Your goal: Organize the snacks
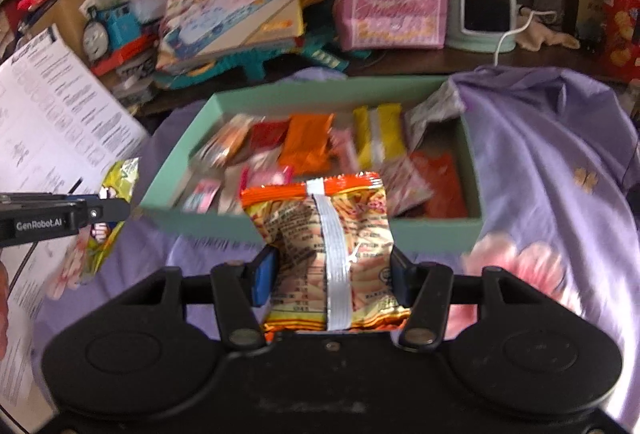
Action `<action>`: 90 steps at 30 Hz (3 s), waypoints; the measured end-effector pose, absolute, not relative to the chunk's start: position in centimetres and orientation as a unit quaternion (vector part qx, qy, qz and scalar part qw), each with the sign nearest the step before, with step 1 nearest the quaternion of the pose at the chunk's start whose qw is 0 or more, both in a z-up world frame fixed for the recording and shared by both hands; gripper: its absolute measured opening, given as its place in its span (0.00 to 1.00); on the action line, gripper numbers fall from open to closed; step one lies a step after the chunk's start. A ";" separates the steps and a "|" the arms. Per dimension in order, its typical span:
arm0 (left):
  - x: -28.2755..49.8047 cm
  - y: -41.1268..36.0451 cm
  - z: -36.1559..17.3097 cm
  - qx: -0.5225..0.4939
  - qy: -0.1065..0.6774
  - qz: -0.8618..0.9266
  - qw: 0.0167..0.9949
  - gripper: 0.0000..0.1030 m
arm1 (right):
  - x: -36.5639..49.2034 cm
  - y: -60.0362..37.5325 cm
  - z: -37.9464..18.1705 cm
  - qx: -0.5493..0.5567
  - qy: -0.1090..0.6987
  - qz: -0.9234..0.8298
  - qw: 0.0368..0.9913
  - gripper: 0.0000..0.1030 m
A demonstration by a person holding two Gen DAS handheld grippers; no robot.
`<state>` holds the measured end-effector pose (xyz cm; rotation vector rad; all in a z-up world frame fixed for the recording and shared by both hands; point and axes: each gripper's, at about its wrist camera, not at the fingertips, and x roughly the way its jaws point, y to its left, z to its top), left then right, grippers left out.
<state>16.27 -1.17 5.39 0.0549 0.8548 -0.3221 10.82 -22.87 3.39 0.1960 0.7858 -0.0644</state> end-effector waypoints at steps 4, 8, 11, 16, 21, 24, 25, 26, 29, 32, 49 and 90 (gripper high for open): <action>19.8 -1.9 5.3 0.031 0.416 -0.154 0.896 0.13 | 13.4 -24.3 4.3 0.099 0.377 -0.043 0.920 0.54; 22.8 -2.4 4.4 0.039 0.422 -0.148 0.894 0.13 | 16.1 -25.9 4.6 0.098 0.373 -0.060 0.921 0.54; 24.9 -2.6 3.4 0.039 0.430 -0.144 0.890 0.13 | 18.4 -27.5 4.1 0.101 0.381 -0.075 0.916 0.54; 27.6 -3.6 1.5 0.042 0.444 -0.147 0.883 0.13 | 21.6 -28.5 2.7 0.109 0.393 -0.076 0.910 0.54; 29.4 -4.2 -0.4 0.050 0.454 -0.142 0.878 0.14 | 24.5 -27.9 1.0 0.108 0.407 -0.062 0.905 0.54; 30.4 -4.1 -1.2 0.051 0.460 -0.136 0.876 0.14 | 25.9 -27.0 0.2 0.104 0.415 -0.052 0.903 0.55; 30.6 -4.0 -1.3 0.052 0.461 -0.133 0.876 0.14 | 26.2 -26.7 0.1 0.104 0.415 -0.049 0.903 0.56; 30.9 -3.9 -1.5 0.052 0.463 -0.130 0.875 0.14 | 26.6 -26.4 0.0 0.104 0.414 -0.047 0.903 0.56; 31.2 -3.7 -1.9 0.055 0.465 -0.125 0.875 0.20 | 27.7 -25.4 -0.4 0.106 0.418 -0.031 0.902 0.68; 30.8 -3.8 -1.6 0.062 0.451 -0.111 0.883 0.88 | 27.9 -24.7 -0.5 0.101 0.415 -0.031 0.904 0.96; 25.8 -4.5 2.9 0.073 0.422 -0.092 0.899 1.00 | 22.3 -24.6 2.4 0.090 0.410 -0.038 0.907 1.00; 11.9 0.3 1.4 0.037 0.416 -0.054 0.907 1.00 | 8.3 -21.6 1.4 0.091 0.445 -0.079 0.887 1.00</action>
